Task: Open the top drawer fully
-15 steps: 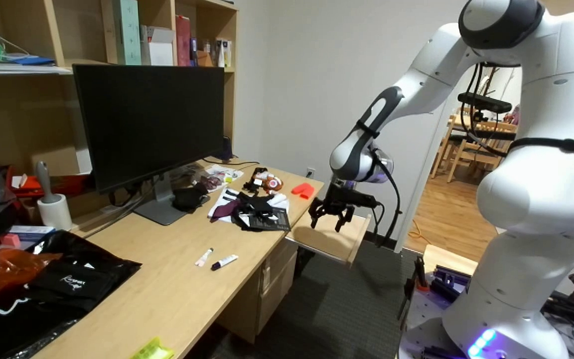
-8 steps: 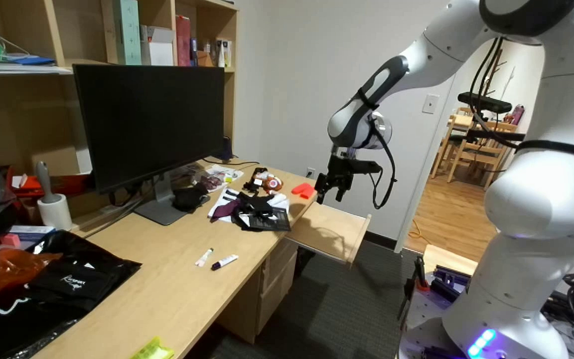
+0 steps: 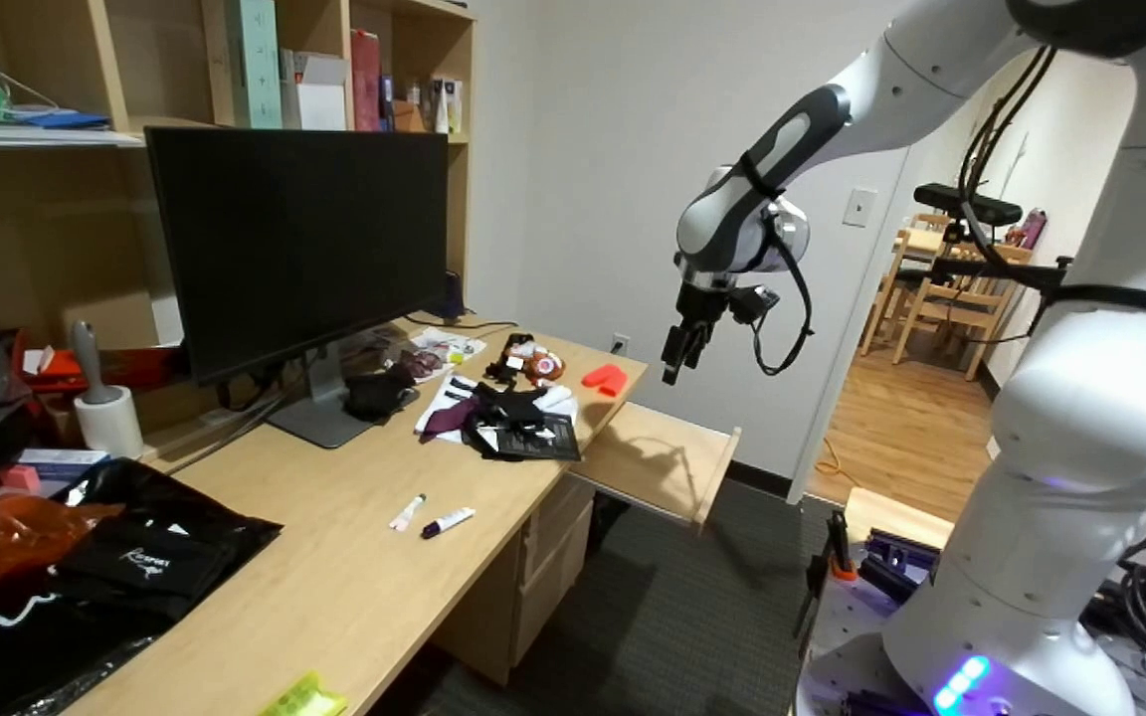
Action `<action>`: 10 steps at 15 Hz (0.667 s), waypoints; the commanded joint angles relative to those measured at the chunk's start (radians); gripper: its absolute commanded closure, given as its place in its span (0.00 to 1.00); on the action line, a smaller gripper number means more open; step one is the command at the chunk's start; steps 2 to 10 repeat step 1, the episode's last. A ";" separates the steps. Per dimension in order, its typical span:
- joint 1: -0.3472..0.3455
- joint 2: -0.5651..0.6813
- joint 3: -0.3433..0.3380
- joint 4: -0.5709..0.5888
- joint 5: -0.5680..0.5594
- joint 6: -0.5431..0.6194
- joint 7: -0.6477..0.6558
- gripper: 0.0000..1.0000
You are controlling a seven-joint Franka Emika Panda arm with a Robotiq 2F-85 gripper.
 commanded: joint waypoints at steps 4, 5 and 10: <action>0.063 -0.013 -0.065 -0.008 0.001 -0.002 -0.015 0.00; 0.063 -0.013 -0.065 -0.008 0.001 -0.002 -0.015 0.00; 0.063 -0.013 -0.065 -0.008 0.001 -0.002 -0.015 0.00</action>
